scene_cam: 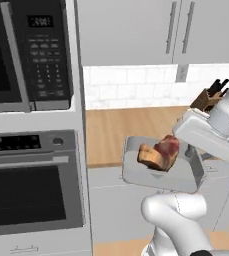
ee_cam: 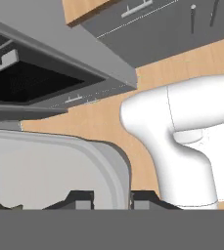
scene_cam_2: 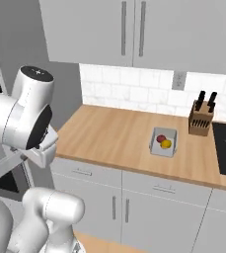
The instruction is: Take the meat container that has the steak and place it on the second highest rack of the freezer. Then take the vegetable container that has the tomato and lemon and place it on the highest rack of the freezer.
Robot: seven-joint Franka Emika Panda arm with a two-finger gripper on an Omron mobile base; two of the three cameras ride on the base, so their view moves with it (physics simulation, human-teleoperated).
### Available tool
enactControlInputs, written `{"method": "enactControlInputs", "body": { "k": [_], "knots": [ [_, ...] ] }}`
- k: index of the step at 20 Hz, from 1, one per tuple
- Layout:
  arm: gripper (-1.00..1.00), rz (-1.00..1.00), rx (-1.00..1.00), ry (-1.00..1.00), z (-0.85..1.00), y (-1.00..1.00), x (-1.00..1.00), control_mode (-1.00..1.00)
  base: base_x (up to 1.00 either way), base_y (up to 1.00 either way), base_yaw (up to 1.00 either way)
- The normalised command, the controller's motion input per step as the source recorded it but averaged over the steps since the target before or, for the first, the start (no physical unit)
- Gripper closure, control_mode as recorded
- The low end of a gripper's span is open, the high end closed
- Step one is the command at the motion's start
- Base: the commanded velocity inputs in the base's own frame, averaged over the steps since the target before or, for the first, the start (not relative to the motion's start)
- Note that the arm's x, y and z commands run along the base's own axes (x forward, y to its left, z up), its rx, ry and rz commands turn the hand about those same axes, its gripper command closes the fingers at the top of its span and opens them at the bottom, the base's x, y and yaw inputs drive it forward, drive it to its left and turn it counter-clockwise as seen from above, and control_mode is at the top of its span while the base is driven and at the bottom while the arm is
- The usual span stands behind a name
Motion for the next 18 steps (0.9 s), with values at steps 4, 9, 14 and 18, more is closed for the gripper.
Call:
{"method": "enactControlInputs", "body": {
  "k": [4,9,14,18],
  "knots": [
    [1.00,0.00,0.00,0.00,0.00,0.00,0.00,1.00,-0.17,0.71,0.21],
    [1.00,0.00,0.00,0.00,0.00,0.00,0.00,1.00,0.20,0.99,0.05],
    [1.00,0.00,0.00,0.00,0.00,0.00,0.00,1.00,0.03,1.00,0.11],
    [1.00,0.00,0.00,0.00,0.00,0.00,0.00,1.00,-0.05,1.00,0.14]
  ]
}}
